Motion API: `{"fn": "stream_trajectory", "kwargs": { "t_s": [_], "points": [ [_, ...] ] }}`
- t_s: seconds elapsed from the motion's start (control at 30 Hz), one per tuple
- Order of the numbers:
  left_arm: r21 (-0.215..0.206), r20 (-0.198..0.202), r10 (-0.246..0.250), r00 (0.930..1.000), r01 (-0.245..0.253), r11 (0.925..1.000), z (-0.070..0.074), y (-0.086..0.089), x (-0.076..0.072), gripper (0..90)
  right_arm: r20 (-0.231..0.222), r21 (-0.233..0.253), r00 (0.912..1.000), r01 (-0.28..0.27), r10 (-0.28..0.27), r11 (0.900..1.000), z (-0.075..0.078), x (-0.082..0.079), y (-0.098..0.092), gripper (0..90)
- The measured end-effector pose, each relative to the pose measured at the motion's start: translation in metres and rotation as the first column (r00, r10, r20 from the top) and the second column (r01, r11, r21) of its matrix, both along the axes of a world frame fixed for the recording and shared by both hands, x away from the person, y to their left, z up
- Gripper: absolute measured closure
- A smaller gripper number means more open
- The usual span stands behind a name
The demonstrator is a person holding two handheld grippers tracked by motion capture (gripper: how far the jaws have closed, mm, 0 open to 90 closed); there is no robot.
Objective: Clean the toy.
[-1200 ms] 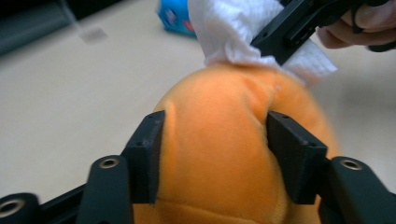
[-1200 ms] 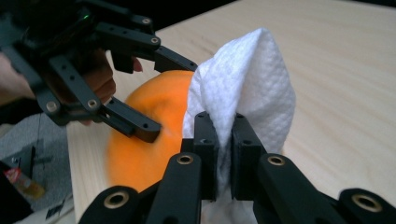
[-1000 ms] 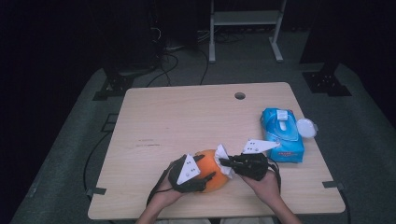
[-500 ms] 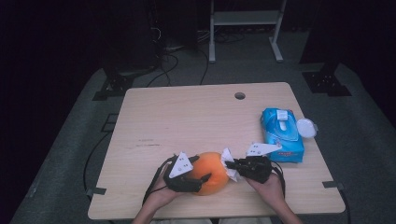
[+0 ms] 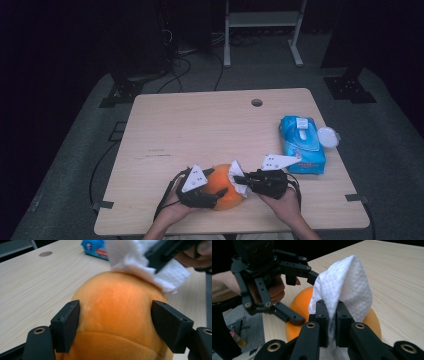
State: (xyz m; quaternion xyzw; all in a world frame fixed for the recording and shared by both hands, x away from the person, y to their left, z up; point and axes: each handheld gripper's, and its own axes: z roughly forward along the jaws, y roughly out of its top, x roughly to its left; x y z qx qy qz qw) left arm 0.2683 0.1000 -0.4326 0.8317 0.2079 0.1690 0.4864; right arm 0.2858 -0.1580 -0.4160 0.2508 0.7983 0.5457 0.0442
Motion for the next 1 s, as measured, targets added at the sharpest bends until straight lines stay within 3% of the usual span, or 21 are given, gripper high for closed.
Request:
{"fn": "stream_trajectory", "kwargs": {
  "t_s": [0.1, 0.17, 0.23, 0.33, 0.43, 0.5, 0.53, 0.67, 0.73, 0.87, 1.0],
  "points": [
    [-0.011, -0.015, -0.031, 0.9994, 0.03, 0.9995, 0.001, 0.0, -0.003, 25.1, -0.009, -0.022, 0.9999, 0.01, -0.01, 1.0, -0.005, 0.002, 0.0, 82.3],
    [-0.029, -0.019, -0.05, 0.9986, 0.049, 0.9984, 0.003, 0.002, -0.002, 23.9, -0.037, -0.013, 0.999, 0.023, -0.024, 1.0, -0.011, 0.007, -0.006, 82.2],
    [-0.062, -0.049, -0.036, 0.9982, 0.033, 0.9975, 0.008, 0.005, 0.001, 20.2, -0.076, 0.027, 0.9968, 0.025, -0.023, 0.999, -0.015, 0.008, -0.01, 82.2],
    [-0.066, -0.066, 0.018, 0.9977, -0.023, 0.9976, 0.011, 0.009, 0.006, 13.8, -0.048, 0.01, 0.9987, -0.015, 0.015, 1.0, -0.011, 0.0, -0.002, 82.2],
    [-0.055, -0.123, -0.001, 0.9924, -0.006, 0.9985, 0.003, 0.008, 0.008, 14.0, -0.008, -0.022, 0.9989, -0.046, 0.046, 0.999, -0.007, -0.004, 0.005, 82.2],
    [-0.02, -0.081, -0.005, 0.9967, 0.004, 0.9998, -0.001, 0.005, 0.005, 22.7, -0.016, -0.04, 0.9994, -0.03, 0.03, 0.999, -0.009, -0.001, 0.002, 82.4],
    [-0.012, -0.083, -0.002, 0.9965, 0.001, 0.9999, 0.0, 0.002, 0.004, 24.2, -0.024, -0.036, 0.9995, -0.022, 0.021, 0.999, -0.011, 0.002, 0.0, 82.4],
    [0.018, -0.057, -0.011, 0.9983, 0.012, 0.9998, 0.002, 0.0, -0.001, 25.6, -0.064, -0.019, 0.9974, 0.033, -0.034, 0.999, -0.017, 0.01, -0.013, 82.0],
    [0.021, -0.057, -0.02, 0.9982, 0.022, 0.9995, 0.004, 0.001, -0.003, 25.4, -0.056, -0.026, 0.997, 0.051, -0.053, 0.998, -0.014, 0.01, -0.016, 82.0],
    [-0.026, -0.079, -0.035, 0.9963, 0.033, 0.9991, 0.011, 0.009, 0.002, 15.7, -0.023, -0.026, 0.9995, 0.021, -0.022, 0.999, -0.009, 0.003, -0.009, 82.1],
    [-0.028, -0.092, 0.02, 0.9955, -0.023, 0.9993, 0.013, 0.013, 0.007, 12.6, -0.007, -0.017, 0.9998, -0.018, 0.018, 1.0, -0.003, -0.002, -0.004, 82.1]
  ]
}}
